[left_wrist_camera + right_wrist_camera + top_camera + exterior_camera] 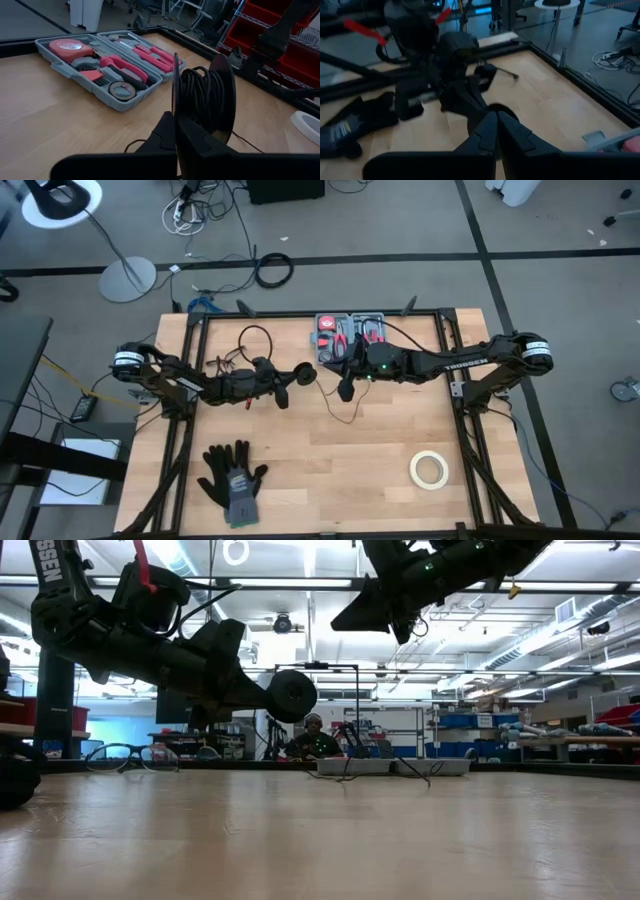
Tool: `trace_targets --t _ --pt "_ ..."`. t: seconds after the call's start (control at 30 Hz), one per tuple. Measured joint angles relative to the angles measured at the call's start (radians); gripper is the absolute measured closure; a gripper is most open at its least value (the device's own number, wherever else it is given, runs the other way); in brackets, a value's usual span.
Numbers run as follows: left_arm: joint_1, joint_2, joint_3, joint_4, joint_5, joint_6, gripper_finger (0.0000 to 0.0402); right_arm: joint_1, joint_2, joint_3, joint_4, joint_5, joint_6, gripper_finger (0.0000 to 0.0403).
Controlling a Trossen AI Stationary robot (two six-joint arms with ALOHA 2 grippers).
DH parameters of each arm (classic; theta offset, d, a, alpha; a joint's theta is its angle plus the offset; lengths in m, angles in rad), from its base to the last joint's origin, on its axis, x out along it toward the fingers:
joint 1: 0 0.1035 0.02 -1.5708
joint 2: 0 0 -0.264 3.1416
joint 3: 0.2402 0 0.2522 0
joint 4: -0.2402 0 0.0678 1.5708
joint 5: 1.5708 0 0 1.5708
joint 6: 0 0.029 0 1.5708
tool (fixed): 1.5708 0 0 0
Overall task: Coil cords
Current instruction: Coil the black wire onto the black spool
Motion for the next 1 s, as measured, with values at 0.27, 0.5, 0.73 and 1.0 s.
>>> trace_targets --t 0.27,0.5,0.73,1.0 --pt "0.000 0.000 0.000 0.000 0.000 0.002 0.0401 0.021 0.000 -0.126 -0.034 0.032 0.073 0.0390" --pt "0.000 0.000 0.000 -0.001 0.000 0.002 0.0401 0.052 0.000 -0.342 0.221 0.064 0.185 0.0391" --pt "0.000 0.000 0.000 0.000 0.000 0.004 0.0401 0.047 0.007 -0.459 0.387 0.080 0.224 0.0389" --pt "0.000 0.000 -0.001 0.000 0.000 0.004 0.0401 0.038 0.136 -0.433 0.473 0.100 0.132 0.0360"
